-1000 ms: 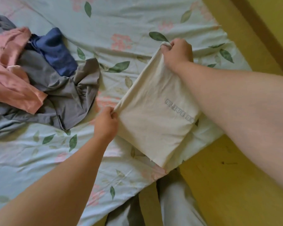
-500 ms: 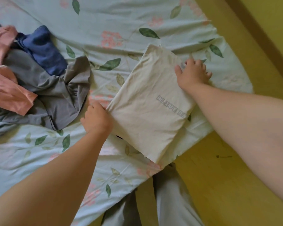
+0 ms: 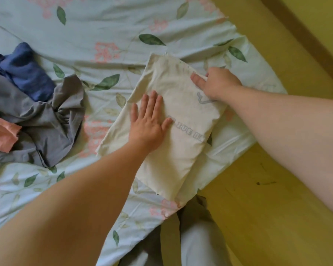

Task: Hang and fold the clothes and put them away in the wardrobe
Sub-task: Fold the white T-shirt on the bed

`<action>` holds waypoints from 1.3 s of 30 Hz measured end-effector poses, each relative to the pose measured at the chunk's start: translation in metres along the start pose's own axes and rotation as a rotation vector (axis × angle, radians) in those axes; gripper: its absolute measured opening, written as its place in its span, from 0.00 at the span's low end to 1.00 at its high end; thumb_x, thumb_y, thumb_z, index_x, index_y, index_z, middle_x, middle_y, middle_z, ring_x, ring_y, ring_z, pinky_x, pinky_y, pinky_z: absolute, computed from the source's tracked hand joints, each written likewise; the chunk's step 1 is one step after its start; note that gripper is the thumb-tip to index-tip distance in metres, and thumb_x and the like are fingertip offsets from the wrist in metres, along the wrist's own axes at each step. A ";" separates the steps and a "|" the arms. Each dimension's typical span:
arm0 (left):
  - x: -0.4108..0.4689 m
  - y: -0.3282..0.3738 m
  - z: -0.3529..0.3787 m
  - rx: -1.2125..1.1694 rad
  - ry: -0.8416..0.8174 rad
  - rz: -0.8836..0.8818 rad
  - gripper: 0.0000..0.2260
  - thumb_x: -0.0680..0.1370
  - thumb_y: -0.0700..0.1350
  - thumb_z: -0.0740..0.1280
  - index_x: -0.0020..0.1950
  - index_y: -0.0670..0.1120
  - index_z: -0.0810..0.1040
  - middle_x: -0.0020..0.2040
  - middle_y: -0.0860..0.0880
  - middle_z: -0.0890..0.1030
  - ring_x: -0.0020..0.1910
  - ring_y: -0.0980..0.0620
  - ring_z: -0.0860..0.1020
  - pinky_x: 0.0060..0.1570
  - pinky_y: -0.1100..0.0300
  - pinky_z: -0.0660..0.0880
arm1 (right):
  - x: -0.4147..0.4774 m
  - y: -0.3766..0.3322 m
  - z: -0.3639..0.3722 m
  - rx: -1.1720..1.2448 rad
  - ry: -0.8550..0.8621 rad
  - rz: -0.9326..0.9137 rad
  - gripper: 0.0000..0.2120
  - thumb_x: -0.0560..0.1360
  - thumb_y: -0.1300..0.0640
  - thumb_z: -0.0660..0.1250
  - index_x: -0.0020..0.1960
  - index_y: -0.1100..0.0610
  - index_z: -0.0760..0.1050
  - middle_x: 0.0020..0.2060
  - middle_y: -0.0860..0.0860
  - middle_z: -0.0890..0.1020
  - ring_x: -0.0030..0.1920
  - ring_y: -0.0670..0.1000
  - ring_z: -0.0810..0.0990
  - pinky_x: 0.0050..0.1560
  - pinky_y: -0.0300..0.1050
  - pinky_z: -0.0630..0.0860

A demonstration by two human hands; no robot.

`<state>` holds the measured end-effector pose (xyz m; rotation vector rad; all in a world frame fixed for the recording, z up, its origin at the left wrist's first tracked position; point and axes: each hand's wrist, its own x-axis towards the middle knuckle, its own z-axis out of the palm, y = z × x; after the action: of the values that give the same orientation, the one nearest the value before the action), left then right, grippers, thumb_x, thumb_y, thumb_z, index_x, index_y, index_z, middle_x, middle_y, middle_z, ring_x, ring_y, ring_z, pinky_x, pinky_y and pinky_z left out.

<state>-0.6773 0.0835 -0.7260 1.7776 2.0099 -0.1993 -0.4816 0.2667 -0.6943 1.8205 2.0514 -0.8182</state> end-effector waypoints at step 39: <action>0.150 0.020 -0.115 -0.274 0.140 -0.320 0.06 0.79 0.43 0.61 0.50 0.44 0.78 0.55 0.40 0.81 0.55 0.40 0.79 0.45 0.55 0.70 | -0.035 0.079 0.007 0.492 0.035 0.058 0.21 0.78 0.41 0.67 0.45 0.61 0.77 0.44 0.56 0.81 0.44 0.57 0.79 0.38 0.45 0.69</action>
<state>-0.6950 0.2683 -0.6828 1.3307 2.2885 0.1025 -0.3998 0.2379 -0.6980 2.1353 1.9234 -1.3774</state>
